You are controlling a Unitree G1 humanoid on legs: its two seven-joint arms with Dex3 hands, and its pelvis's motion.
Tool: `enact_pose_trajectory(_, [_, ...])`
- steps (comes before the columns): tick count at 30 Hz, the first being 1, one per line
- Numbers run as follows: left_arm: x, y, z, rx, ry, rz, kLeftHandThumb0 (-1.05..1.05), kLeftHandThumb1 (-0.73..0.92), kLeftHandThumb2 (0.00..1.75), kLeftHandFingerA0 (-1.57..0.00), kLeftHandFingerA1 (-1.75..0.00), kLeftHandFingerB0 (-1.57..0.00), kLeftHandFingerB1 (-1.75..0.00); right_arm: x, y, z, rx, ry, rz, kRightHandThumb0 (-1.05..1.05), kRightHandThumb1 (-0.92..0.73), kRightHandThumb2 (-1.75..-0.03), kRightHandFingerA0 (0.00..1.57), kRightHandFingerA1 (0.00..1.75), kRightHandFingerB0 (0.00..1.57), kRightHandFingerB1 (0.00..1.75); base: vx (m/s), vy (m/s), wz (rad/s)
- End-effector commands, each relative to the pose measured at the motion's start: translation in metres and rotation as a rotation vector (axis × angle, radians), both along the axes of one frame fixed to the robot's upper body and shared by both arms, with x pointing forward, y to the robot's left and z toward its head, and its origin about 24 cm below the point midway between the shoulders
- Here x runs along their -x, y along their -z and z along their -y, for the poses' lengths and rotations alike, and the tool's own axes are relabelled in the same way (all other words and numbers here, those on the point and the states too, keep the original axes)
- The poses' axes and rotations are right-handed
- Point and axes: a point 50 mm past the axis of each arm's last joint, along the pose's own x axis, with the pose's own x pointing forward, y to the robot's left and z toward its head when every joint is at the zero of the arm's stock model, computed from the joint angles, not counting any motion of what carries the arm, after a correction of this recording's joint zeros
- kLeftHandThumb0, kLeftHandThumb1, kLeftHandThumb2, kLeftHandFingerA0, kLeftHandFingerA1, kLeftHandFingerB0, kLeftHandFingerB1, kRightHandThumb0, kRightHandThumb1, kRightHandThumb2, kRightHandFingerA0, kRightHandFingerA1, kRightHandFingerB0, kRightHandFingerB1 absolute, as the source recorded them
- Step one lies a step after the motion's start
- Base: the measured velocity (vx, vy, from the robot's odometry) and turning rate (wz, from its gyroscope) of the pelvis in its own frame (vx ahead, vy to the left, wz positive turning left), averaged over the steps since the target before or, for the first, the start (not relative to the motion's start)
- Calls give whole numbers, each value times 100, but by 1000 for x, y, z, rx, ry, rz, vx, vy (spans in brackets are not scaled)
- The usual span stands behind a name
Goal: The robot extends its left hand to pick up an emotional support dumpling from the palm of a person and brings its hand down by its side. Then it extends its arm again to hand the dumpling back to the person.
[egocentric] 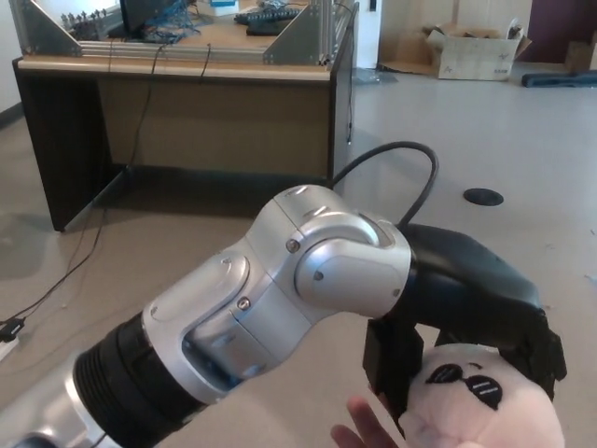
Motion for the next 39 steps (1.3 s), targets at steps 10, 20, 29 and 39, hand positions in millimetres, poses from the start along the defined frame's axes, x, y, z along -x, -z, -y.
enact_pose_trajectory(10, [-10, 11, -13, 119, -47, -3, -43, 45, 88, -87, -82, -79, -65, 1, 5, 9, 261, 601, -53, -76, -76, -63, 37, 46, 53, 43, 0, 0, 0])
enact_pose_trajectory(20, [-15, 12, -19, 172, -68, -32, -25, 64, 63, -76, -149, -79, -91, -7, -16, 22, 132, 88, 45, -30, -78, -63, 64, 98, 53, 65, 0, 0, 0])
enact_pose_trajectory(29, [-25, 7, -27, 327, -186, -343, -19, 71, 81, -77, -157, -72, -133, -11, -29, 24, 131, -120, 46, -44, -57, -95, 81, 81, 56, 60, 0, 0, 0])
enact_pose_trajectory(39, [-37, -8, -35, 421, -231, -441, -25, 73, 78, -73, -143, -76, -111, -14, -34, 22, 60, -103, 96, -30, -61, -58, 79, 48, 65, 42, 0, 0, 0])
